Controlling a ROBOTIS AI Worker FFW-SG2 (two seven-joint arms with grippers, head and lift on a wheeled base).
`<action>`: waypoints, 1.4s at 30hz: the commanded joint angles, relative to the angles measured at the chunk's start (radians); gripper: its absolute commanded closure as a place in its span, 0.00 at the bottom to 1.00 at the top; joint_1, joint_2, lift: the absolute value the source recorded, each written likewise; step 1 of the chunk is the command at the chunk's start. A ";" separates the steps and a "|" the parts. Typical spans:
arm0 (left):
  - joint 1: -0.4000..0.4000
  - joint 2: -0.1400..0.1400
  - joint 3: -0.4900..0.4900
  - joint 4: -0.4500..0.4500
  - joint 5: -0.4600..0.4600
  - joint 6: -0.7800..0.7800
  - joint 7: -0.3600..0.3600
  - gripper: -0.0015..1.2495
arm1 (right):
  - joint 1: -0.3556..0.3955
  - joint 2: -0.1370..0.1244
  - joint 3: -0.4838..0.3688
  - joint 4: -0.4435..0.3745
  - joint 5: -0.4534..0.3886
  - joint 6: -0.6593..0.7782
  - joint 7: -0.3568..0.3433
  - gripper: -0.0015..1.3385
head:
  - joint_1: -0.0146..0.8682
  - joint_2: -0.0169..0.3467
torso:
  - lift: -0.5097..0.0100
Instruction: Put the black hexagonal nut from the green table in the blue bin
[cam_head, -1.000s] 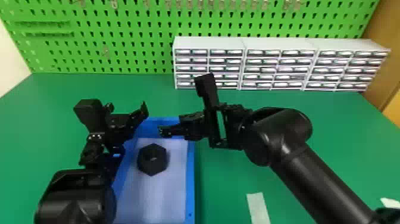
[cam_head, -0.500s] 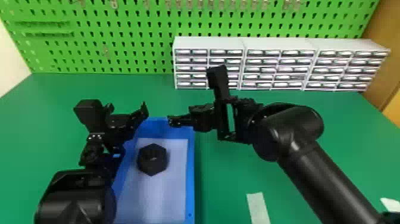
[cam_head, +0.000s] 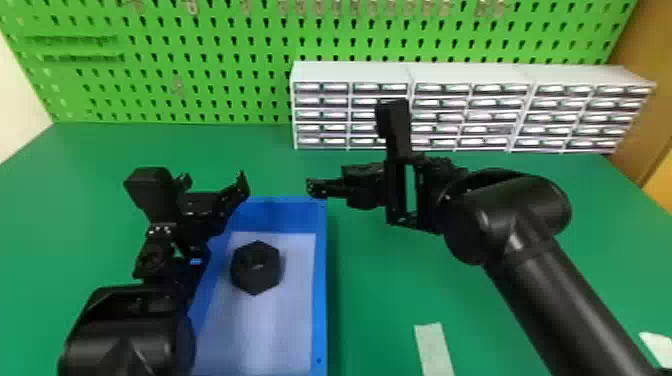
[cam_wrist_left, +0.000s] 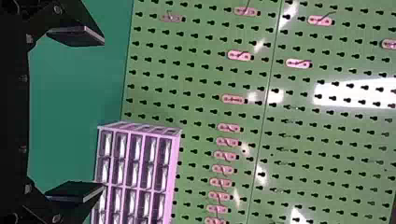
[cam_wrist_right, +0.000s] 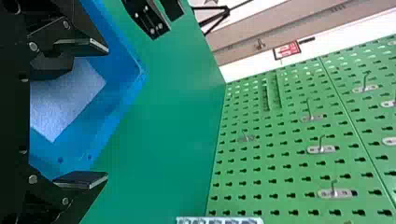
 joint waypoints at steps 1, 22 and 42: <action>0.001 0.000 0.001 0.000 -0.001 0.000 0.000 0.14 | 0.013 0.000 -0.042 -0.010 0.022 0.004 0.000 0.25 | 0.79 0.19 | 0.79; 0.002 0.000 0.001 0.000 -0.002 0.002 0.000 0.14 | 0.063 0.005 -0.244 -0.080 0.134 0.022 0.000 0.25 | 0.79 0.19 | 0.79; 0.001 0.000 -0.002 0.000 -0.001 0.002 0.000 0.14 | 0.109 -0.003 -0.399 -0.162 0.211 0.040 0.000 0.25 | 0.79 0.19 | 0.79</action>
